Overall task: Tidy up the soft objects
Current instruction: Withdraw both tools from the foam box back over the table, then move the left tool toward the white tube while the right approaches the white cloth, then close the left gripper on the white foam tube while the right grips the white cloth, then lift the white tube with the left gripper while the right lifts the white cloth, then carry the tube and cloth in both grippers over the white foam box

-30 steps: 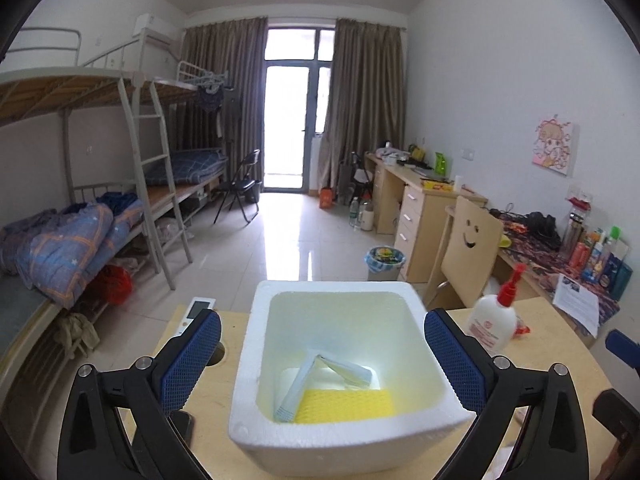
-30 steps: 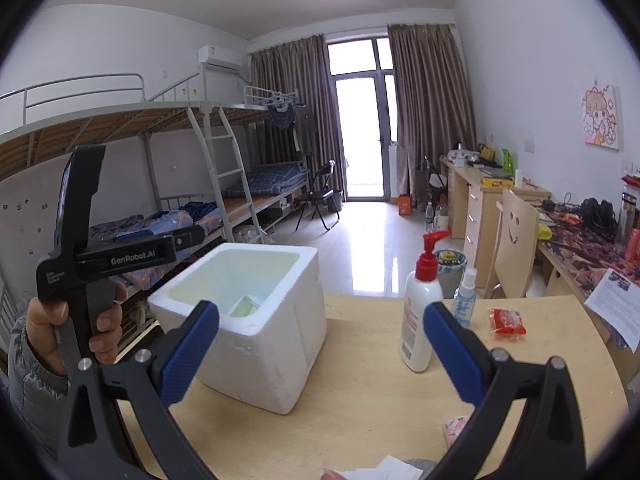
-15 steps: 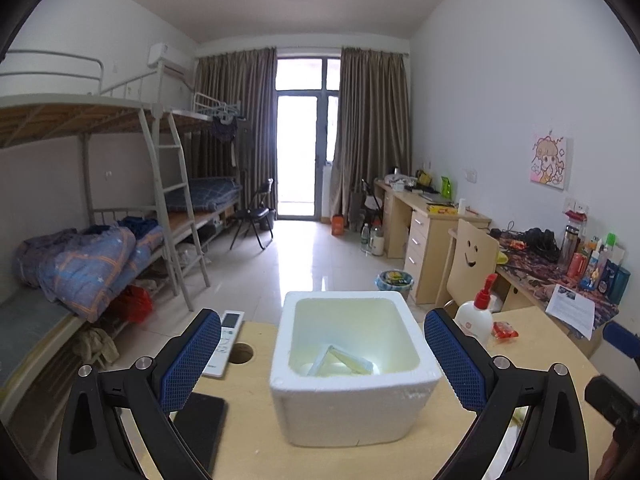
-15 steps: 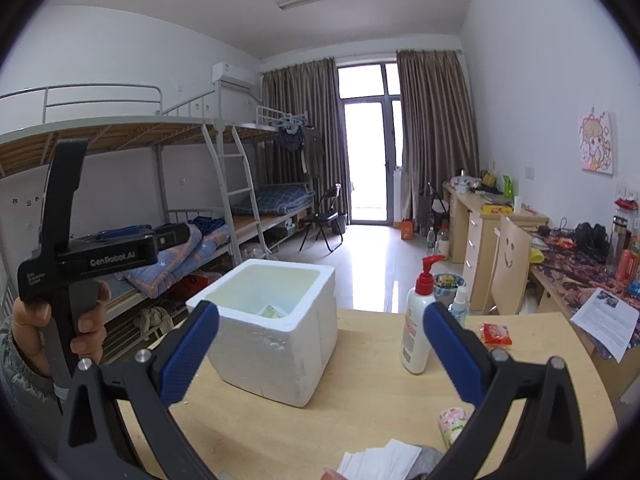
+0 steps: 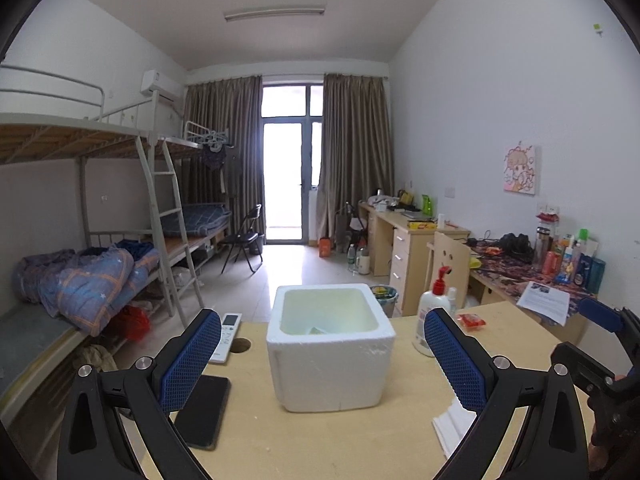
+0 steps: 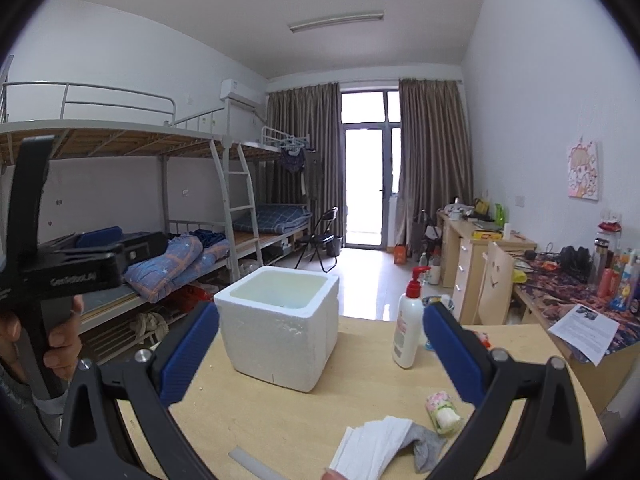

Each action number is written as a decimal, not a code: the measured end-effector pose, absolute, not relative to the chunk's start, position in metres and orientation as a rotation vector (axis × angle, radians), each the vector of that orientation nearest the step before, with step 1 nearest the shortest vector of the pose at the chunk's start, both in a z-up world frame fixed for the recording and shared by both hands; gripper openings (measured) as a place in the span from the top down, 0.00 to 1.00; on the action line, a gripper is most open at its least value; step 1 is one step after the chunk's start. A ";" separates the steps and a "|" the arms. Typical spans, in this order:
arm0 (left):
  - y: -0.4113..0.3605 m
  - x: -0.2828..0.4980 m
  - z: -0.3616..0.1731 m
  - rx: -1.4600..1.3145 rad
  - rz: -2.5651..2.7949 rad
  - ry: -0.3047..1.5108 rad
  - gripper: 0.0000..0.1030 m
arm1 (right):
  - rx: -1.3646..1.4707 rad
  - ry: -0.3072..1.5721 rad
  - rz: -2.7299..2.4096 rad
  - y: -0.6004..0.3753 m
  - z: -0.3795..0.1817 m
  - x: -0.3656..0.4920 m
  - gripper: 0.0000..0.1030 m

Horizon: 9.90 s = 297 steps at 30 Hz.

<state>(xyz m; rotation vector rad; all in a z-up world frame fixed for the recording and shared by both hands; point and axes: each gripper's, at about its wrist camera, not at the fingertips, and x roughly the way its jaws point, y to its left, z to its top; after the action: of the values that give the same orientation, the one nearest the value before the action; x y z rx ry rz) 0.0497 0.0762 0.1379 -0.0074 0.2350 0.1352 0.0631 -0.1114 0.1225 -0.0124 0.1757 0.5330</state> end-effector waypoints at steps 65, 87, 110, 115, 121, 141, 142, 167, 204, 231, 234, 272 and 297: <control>0.055 0.015 -0.024 -0.022 -0.041 0.354 0.01 | 0.028 0.337 0.425 -0.152 -0.007 0.026 0.00; 0.058 0.081 -0.047 0.190 -0.492 0.665 0.09 | 0.052 0.441 0.424 -0.156 -0.029 0.058 0.00; 0.044 0.127 -0.072 0.372 -0.802 0.860 0.47 | 0.043 0.479 0.381 -0.147 -0.025 0.083 0.00; 0.046 0.120 -0.071 0.409 -0.826 0.854 0.62 | 0.041 0.488 0.384 -0.142 -0.026 0.087 0.00; 0.050 0.117 -0.068 0.444 -0.824 0.859 0.75 | 0.038 0.484 0.386 -0.136 -0.023 0.089 0.00; 0.096 0.136 -0.038 0.170 -0.501 0.673 0.94 | 0.011 0.565 0.397 -0.113 -0.033 0.104 0.00; 0.098 0.138 -0.038 0.151 -0.484 0.671 0.94 | 0.010 0.569 0.401 -0.112 -0.033 0.104 0.00; 0.103 0.142 -0.042 0.105 -0.475 0.692 0.93 | -0.098 0.762 0.355 -0.087 -0.062 0.121 0.56; 0.092 0.100 0.000 0.037 -0.381 0.578 0.93 | 0.044 0.569 0.433 -0.116 -0.005 0.105 0.93; 0.100 0.027 0.021 -0.008 0.010 0.409 0.93 | 0.030 0.420 0.612 -0.091 0.014 0.057 0.93; 0.102 0.022 0.022 -0.020 0.048 0.388 0.93 | 0.039 0.411 0.609 -0.085 0.015 0.057 0.92; 0.124 0.053 0.077 -0.009 0.082 0.329 0.92 | -0.049 0.352 0.648 -0.041 0.069 0.078 0.92; 0.141 0.121 0.122 -0.010 0.072 0.298 0.92 | -0.091 0.318 0.611 -0.021 0.107 0.136 0.92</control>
<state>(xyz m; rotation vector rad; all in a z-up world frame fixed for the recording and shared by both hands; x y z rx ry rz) 0.1209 0.1409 0.1217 -0.0102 0.2981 0.0721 0.1356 -0.0205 0.1069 -0.0907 0.3183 0.6108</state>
